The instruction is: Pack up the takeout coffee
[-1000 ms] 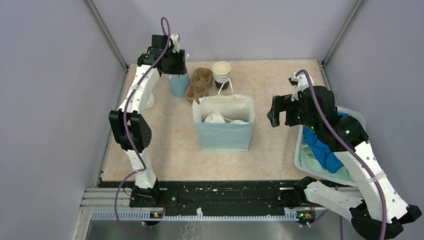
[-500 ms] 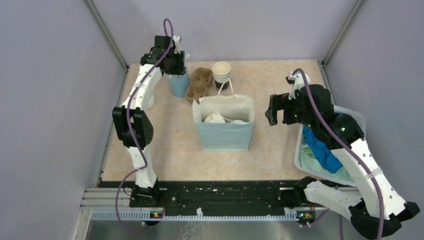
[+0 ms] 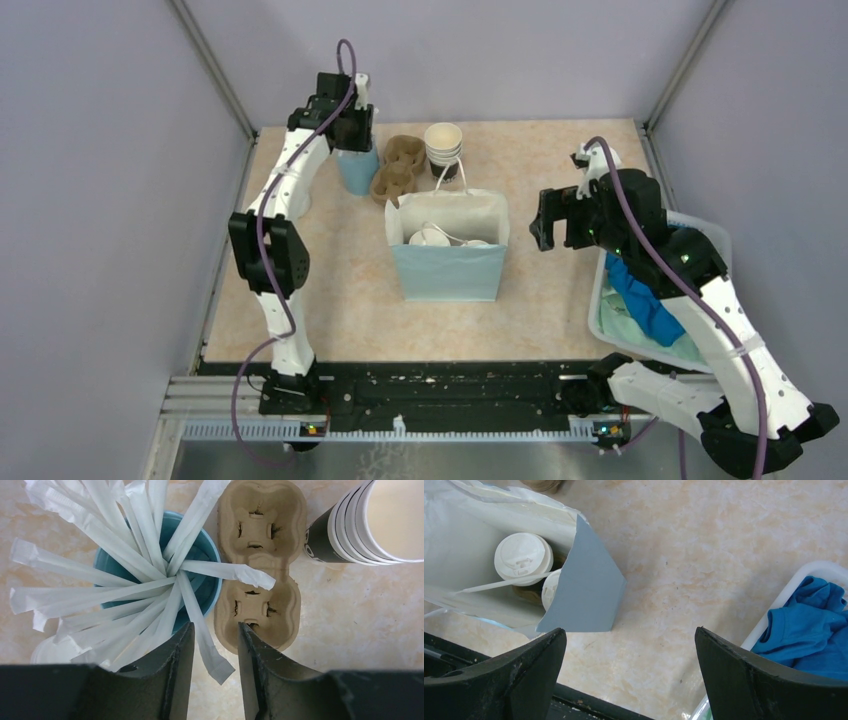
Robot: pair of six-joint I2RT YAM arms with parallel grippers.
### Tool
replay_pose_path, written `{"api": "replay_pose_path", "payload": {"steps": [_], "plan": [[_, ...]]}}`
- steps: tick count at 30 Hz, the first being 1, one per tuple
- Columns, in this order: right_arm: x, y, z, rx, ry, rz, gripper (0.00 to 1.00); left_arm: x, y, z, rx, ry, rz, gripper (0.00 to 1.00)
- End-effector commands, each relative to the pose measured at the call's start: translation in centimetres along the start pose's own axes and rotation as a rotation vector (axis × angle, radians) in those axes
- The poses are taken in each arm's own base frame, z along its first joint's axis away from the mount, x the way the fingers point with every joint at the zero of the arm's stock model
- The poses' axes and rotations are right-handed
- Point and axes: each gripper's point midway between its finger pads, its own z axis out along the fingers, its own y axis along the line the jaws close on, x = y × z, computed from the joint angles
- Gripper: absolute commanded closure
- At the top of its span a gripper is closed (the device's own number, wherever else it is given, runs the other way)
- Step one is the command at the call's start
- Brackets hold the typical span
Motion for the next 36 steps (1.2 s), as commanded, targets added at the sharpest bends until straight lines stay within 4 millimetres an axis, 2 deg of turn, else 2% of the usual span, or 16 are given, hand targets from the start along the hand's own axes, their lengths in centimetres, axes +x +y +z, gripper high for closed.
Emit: {"api": "replay_pose_path", "payload": {"steps": [1, 4, 7, 10, 13, 15, 21, 25, 28, 32, 36], "plan": [[-1.0, 0.1, -0.8, -0.01, -0.052, 0.028, 0.01, -0.4, -0.8, 0.5, -0.009, -0.015, 0.032, 0.56], [-0.9, 0.0, -1.0, -0.01, -0.054, 0.033, 0.01, 0.1, -1.0, 0.6, -0.021, -0.006, 0.043, 0.55], [-0.9, 0.0, -1.2, -0.009, -0.058, 0.039, 0.01, 0.3, -0.3, 0.7, -0.057, 0.003, 0.071, 0.63], [-0.8, 0.0, -1.2, -0.009, -0.057, 0.041, 0.01, 0.0, 0.0, 0.5, -0.076, -0.008, 0.076, 0.66], [-0.9, 0.0, -1.3, -0.011, -0.06, 0.045, 0.01, 0.2, 0.2, 0.6, -0.084, -0.001, 0.08, 0.58], [-0.9, 0.0, -1.3, -0.01, -0.062, 0.046, 0.01, 0.4, 0.2, 0.8, -0.083, 0.005, 0.081, 0.58], [-1.1, 0.1, -1.3, -0.013, -0.066, 0.049, 0.01, 0.1, 0.3, 0.8, -0.085, 0.001, 0.085, 0.71], [-1.2, 0.2, -1.3, -0.014, -0.07, 0.052, 0.01, -0.1, 0.3, 0.4, -0.087, -0.001, 0.084, 0.89], [-1.3, 0.2, -1.3, -0.018, -0.074, 0.057, 0.01, -1.1, -0.1, -0.6, -0.081, -0.032, 0.083, 1.0], [-1.7, 0.2, -1.6, -0.019, -0.086, 0.057, 0.01, -2.8, -0.2, -2.7, -0.088, -0.085, 0.07, 1.0], [-2.4, 0.2, -2.1, -0.019, -0.102, 0.054, 0.01, -4.7, -0.7, -6.0, -0.071, -0.147, 0.055, 1.0]]}}
